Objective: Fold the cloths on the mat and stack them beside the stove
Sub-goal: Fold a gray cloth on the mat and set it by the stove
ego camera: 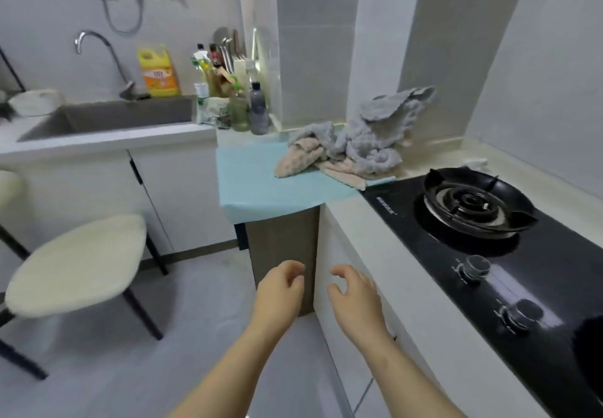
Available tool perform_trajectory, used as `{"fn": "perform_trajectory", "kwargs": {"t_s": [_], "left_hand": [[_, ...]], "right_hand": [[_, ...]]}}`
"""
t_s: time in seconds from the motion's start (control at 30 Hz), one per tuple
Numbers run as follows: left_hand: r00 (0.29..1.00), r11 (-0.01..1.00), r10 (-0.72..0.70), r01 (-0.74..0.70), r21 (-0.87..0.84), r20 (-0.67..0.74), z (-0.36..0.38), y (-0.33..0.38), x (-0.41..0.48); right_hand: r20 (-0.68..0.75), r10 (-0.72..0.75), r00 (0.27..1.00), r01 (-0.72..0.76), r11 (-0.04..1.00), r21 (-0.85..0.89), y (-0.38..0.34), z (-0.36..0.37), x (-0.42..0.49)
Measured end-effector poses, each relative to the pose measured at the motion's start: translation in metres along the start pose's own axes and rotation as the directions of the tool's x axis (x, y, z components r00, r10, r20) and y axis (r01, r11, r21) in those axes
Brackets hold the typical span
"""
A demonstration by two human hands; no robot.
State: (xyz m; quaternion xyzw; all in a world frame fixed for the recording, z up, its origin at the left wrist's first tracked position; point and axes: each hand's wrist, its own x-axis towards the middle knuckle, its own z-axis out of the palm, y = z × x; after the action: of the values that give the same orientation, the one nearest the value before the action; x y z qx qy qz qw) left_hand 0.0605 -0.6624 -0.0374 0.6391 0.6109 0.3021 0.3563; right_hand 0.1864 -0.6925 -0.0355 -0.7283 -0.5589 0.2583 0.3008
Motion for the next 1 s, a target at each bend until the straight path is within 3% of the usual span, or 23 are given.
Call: {"fn": "perform_trajectory", "kwargs": {"t_s": [0.23,0.67,0.9,1.0], "left_hand": [[0.993,0.994,-0.102,0.100,-0.034,-0.065,-0.043,-0.035,0.076],[0.990,0.997,-0.071,0.069,-0.016,-0.118,-0.042,-0.009,0.283],[0.996,0.995,-0.070,0.066,-0.074,-0.063,-0.044,-0.005,0.363],[0.999,0.986,-0.053,0.052,-0.159,-0.004,-0.041,0.001,0.405]], "right_hand": [[0.100,-0.021,0.995,0.015,0.998,0.056,-0.037,0.046,0.075],[0.063,-0.043,0.997,0.035,0.993,0.112,-0.055,0.064,0.291],[-0.060,-0.093,0.994,0.095,0.995,0.030,-0.066,0.064,0.368],[-0.244,-0.155,0.957,0.139,0.987,-0.079,-0.078,0.065,0.396]]}}
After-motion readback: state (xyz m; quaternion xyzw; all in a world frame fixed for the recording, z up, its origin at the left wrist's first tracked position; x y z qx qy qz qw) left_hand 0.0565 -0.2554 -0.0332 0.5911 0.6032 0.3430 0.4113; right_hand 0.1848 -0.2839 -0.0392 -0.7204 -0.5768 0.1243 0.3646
